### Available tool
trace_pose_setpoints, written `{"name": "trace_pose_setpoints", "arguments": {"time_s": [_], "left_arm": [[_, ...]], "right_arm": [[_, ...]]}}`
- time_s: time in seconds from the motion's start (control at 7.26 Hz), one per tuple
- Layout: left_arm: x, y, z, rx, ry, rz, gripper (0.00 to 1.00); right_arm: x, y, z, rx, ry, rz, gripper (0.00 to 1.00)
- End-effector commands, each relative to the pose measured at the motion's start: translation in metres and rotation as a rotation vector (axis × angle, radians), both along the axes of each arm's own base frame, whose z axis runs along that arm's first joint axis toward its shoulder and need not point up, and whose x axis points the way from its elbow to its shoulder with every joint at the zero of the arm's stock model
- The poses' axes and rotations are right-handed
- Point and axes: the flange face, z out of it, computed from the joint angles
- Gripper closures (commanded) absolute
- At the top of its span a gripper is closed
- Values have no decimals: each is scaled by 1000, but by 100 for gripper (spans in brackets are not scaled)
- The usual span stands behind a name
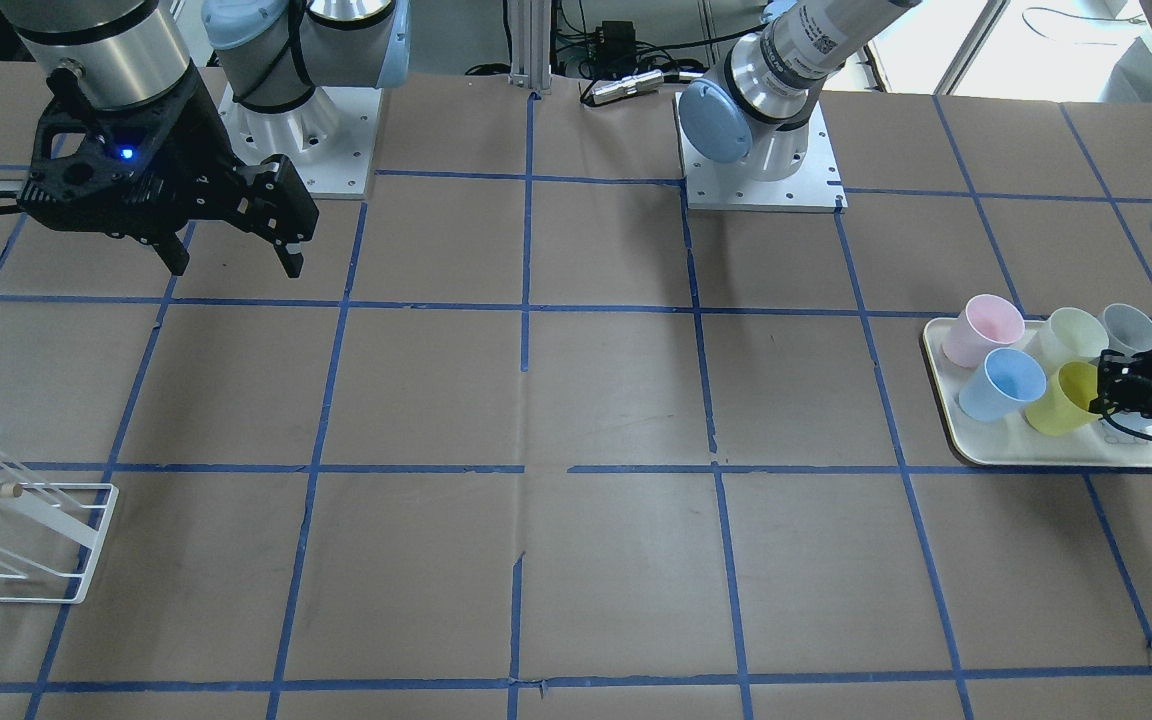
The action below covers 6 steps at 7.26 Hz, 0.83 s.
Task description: Transfer IKEA cup to right arm and place on rack
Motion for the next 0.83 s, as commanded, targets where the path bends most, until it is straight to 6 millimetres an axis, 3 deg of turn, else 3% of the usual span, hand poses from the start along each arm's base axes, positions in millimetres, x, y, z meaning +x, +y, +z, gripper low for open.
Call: {"name": "trace_pose_setpoints", "arguments": {"time_s": [0.0,0.28,0.41,0.69], "left_arm": [[1,-2,21,-25,-25,-1,100],[0,-17,73,-95,-24,-9,100],[-13,-29,103,-116,44,-16,100],[-74,-42,154,-122,275,7,100]], "right_arm": [[-1,-1,2,-3,0,-2,0],[-2,0,5,-5,1,-6,0],[-6,-1,5,-5,0,-15,0],[-18,2,24,73,-31,-47,0]]}}
